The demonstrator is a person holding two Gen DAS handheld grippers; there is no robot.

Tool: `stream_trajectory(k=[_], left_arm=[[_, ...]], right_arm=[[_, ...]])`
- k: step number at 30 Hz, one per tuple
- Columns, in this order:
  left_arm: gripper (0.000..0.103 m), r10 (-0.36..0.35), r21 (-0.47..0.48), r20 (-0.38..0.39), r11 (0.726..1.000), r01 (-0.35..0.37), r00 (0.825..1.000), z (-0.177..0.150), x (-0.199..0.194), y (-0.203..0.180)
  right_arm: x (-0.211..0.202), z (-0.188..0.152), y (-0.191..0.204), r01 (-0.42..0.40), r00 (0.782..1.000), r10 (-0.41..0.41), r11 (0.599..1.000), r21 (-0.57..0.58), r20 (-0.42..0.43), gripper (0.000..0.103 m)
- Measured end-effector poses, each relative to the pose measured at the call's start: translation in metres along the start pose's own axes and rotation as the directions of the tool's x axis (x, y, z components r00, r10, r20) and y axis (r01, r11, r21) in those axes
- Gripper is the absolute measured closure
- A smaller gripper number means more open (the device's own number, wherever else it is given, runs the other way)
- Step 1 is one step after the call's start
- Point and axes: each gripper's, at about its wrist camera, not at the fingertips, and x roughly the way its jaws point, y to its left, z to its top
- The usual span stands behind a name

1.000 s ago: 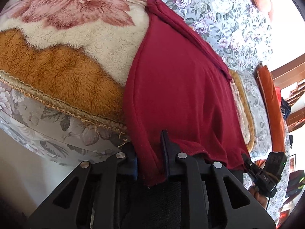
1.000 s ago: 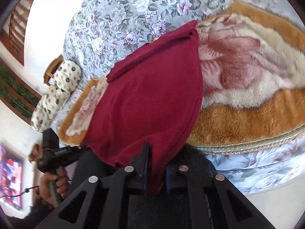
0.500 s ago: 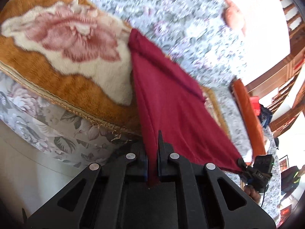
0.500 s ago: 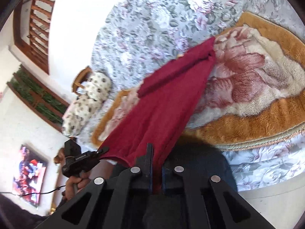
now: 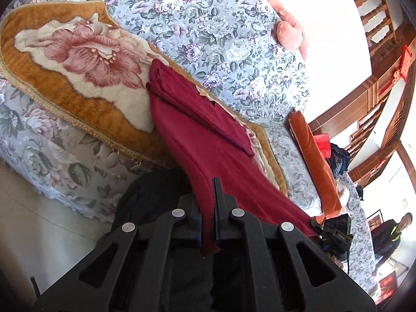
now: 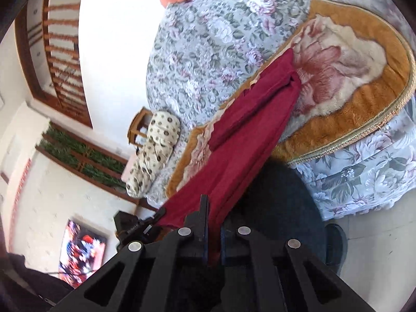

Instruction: Fold small clothes

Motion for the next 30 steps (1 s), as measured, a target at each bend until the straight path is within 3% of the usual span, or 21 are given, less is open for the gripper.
stream_trajectory(k=[5,9,15,24,30], left_arm=[[0.098,-0.012,-0.051,0.059,0.999,0.015,0.998,0.024,0.016,-0.001],[0.098,-0.021,-0.029,0.121,0.999,0.024,0.992,0.05,0.022,-0.014],[0.098,0.006,-0.044,0.13,0.999,0.0,0.992,0.066,0.036,-0.013],[0.098,0.07,-0.039,0.122,0.997,-0.065,0.99,0.076,0.052,-0.012],[0.098,0.094,-0.04,0.113,0.995,-0.09,0.989,0.076,0.06,-0.009]], right_arm=[[0.018,0.022,-0.008,-0.012,1.0,0.011,0.999,0.031,0.013,0.097],[0.034,0.043,-0.009,-0.05,0.999,0.05,0.998,0.039,0.011,0.097],[0.057,0.075,-0.026,-0.023,1.0,0.023,0.994,0.11,0.0,0.097],[0.073,0.099,-0.003,0.093,0.996,-0.093,0.995,-0.024,0.012,0.097],[0.073,0.108,0.002,0.109,0.994,-0.107,0.992,-0.055,0.032,0.097]])
